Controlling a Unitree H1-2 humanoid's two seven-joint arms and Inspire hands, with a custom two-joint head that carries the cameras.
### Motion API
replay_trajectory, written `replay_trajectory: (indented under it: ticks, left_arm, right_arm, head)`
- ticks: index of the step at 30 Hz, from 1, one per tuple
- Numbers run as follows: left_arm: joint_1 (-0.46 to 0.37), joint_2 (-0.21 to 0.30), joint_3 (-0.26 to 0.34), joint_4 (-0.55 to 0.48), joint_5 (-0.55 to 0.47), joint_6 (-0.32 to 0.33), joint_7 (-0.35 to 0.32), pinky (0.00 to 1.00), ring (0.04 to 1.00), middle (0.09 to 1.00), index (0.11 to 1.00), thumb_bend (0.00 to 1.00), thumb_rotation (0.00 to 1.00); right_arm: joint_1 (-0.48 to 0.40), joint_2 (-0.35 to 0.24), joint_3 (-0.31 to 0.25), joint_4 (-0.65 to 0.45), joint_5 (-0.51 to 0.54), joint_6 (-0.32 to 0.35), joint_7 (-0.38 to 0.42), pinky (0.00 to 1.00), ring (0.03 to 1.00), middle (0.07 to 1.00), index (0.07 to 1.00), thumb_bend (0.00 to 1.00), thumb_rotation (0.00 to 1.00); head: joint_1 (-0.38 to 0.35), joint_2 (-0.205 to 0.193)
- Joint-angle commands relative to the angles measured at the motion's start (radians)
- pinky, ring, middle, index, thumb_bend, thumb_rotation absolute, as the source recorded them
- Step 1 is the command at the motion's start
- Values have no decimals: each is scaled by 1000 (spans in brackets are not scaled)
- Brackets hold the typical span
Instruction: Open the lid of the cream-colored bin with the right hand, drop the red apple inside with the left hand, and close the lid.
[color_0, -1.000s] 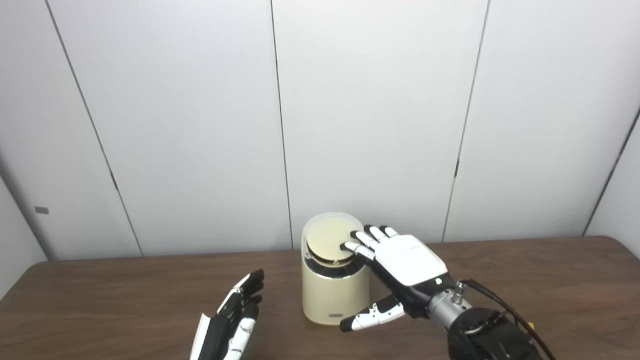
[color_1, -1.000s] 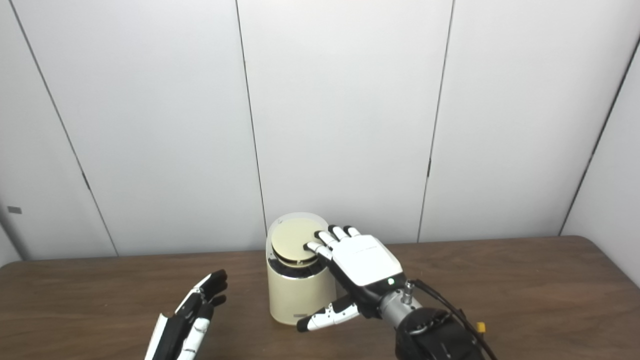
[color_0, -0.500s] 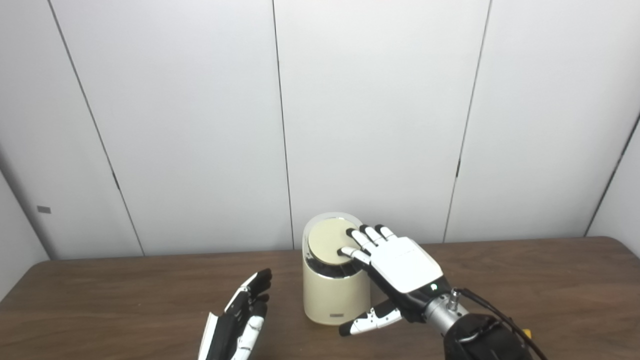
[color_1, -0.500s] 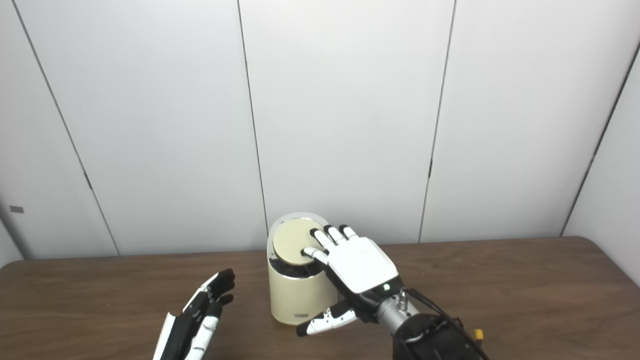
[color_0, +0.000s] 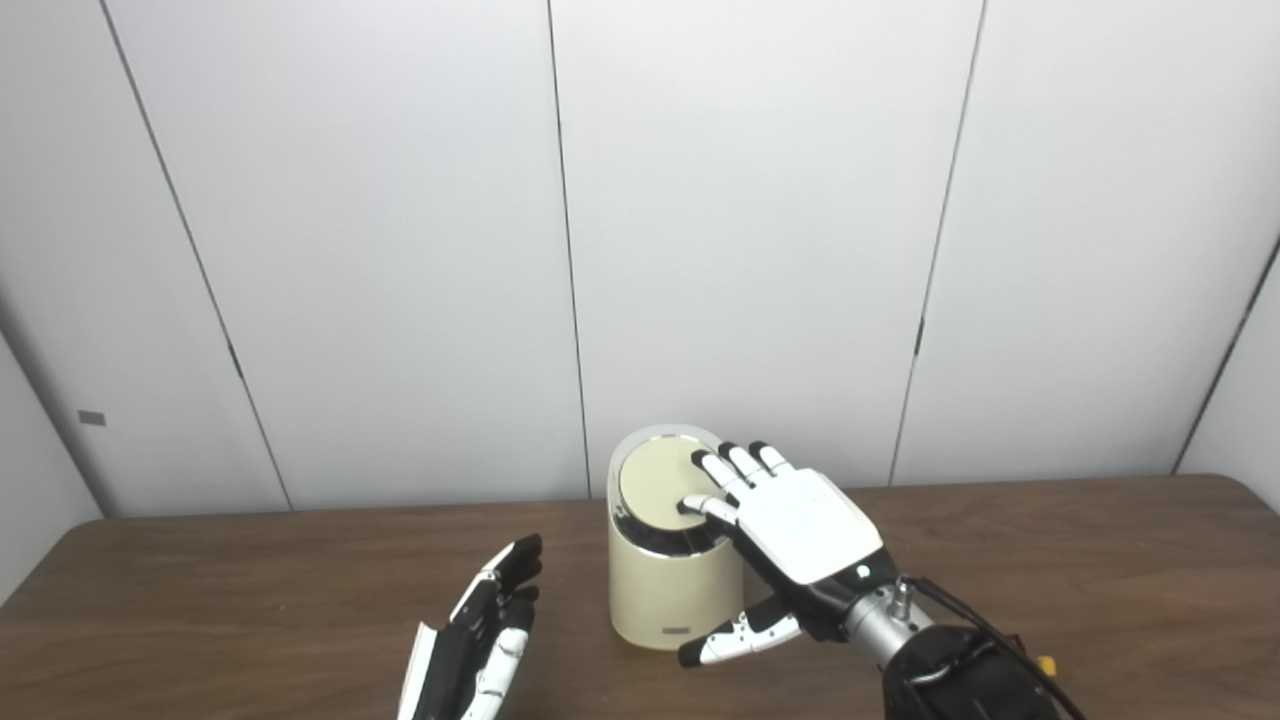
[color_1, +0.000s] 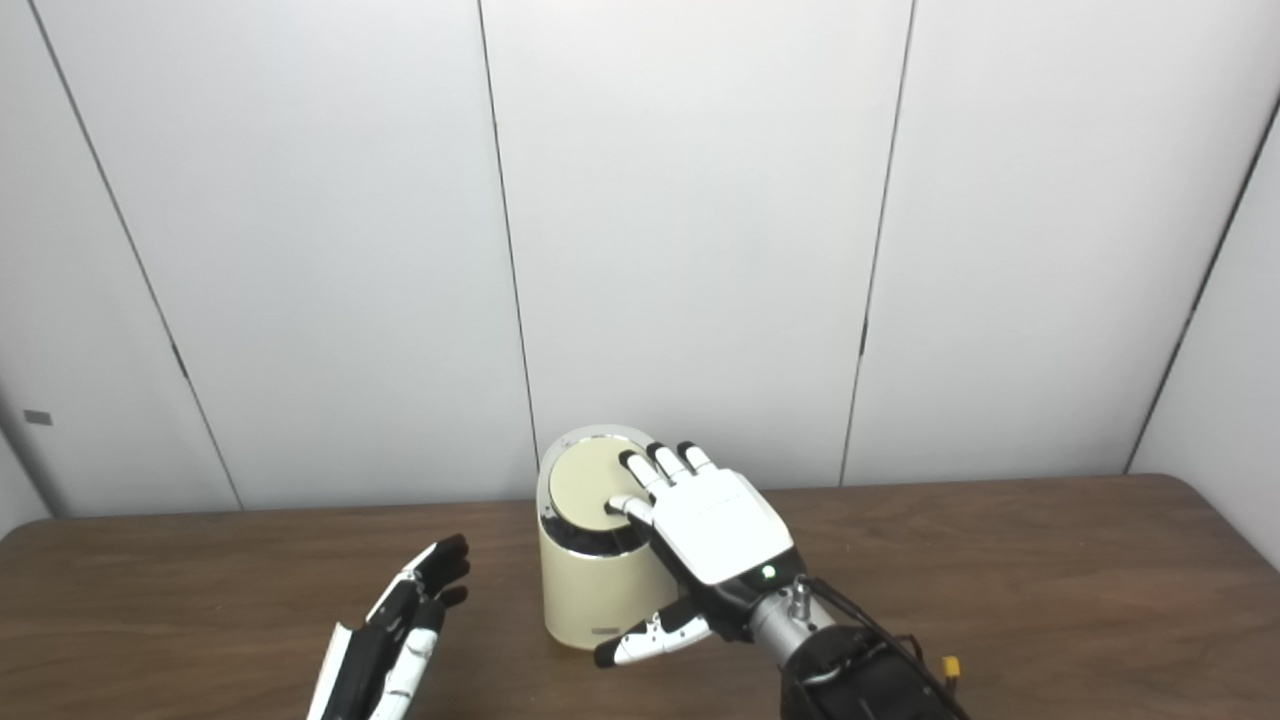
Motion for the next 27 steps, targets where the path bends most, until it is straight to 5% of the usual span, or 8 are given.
replay_trajectory:
  ticks: [1,14,27]
  left_arm:
    - [21,-25,-17,23,9,-3,13,834,873,883,882,533,791]
    - [12,-37,-24,25,14,-6,16,821,879,879,876,496,764]
    - [4,-29,-23,39,17,-9,16,810,877,881,877,519,774]
  right_arm:
    - [-41,-18,9,15,-20,-20,35,1000,1000,1000,799,759,788]
    - [-72,-26,14,55,-48,-2,141,1000,1000,1000,762,799,842]
    - [-48,2,20,120,-31,7,107,1000,1000,1000,755,821,824]
  head:
    - [-2,1]
    - [1,14]
    - [-1,17]
